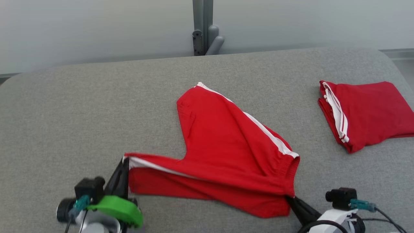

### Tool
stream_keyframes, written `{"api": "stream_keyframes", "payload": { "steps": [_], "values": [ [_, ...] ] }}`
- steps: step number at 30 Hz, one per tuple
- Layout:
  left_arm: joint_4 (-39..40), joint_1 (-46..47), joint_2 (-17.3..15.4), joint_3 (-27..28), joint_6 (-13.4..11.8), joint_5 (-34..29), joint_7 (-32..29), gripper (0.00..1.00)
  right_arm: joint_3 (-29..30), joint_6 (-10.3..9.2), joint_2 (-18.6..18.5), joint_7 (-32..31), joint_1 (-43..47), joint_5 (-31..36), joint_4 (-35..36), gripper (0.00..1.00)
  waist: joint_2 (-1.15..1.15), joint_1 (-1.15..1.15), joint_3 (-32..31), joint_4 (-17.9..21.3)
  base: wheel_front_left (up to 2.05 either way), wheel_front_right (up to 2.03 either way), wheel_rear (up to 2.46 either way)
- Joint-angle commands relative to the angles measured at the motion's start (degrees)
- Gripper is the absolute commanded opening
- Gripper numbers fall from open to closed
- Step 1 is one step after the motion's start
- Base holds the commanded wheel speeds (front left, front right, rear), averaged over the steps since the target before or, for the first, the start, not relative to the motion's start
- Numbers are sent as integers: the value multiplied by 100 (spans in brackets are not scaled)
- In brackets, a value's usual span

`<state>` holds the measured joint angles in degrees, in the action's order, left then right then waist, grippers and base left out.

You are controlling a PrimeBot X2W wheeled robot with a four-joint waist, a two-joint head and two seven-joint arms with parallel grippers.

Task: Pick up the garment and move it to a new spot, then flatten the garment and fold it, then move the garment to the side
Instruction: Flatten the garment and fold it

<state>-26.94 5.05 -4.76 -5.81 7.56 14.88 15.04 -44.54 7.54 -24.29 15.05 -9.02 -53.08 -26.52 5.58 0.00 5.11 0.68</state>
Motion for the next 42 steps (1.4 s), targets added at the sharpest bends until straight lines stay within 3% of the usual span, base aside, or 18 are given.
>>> {"api": "stream_keyframes", "payload": {
  "steps": [1,9,17,28,38,39,40,41,42],
  "values": [
    [51,420,-98,-128,-12,-48,13,0,249,-12,26,6,-73,-154,173,0,0,0,270,195,0,0,0],
    [-562,2423,-323,-866,-12,-213,12,0,1091,-9,399,6,-622,-561,580,0,0,0,1195,684,0,0,0],
    [-1864,4009,-532,-1140,-12,-422,13,0,1256,-6,1021,6,-1270,-514,365,0,0,0,2012,1251,0,0,0],
    [-2759,5103,-620,-1349,-45,-748,13,0,1507,-7,1545,6,-1582,-280,162,0,0,0,2538,1645,0,0,0],
    [-3142,5323,-530,-1376,-178,-834,13,0,1768,-14,1720,3,-1445,89,75,0,0,0,2580,1734,0,0,0],
    [-3148,5307,-520,-1374,-179,-829,13,6,1793,-14,1736,3,-1452,104,81,0,0,0,2574,1727,0,0,0],
    [-3138,5287,-510,-1370,-181,-823,13,42,1825,-14,1753,3,-1450,118,82,22,0,0,2567,1716,0,0,0],
    [-3130,5252,-493,-1353,-189,-796,13,100,1856,-14,1764,3,-1451,150,78,64,0,0,2553,1700,0,0,0],
    [-3112,5210,-478,-1337,-197,-774,13,100,1892,-14,1770,3,-1461,205,88,100,0,0,2532,1682,0,0,0]
  ]
}}
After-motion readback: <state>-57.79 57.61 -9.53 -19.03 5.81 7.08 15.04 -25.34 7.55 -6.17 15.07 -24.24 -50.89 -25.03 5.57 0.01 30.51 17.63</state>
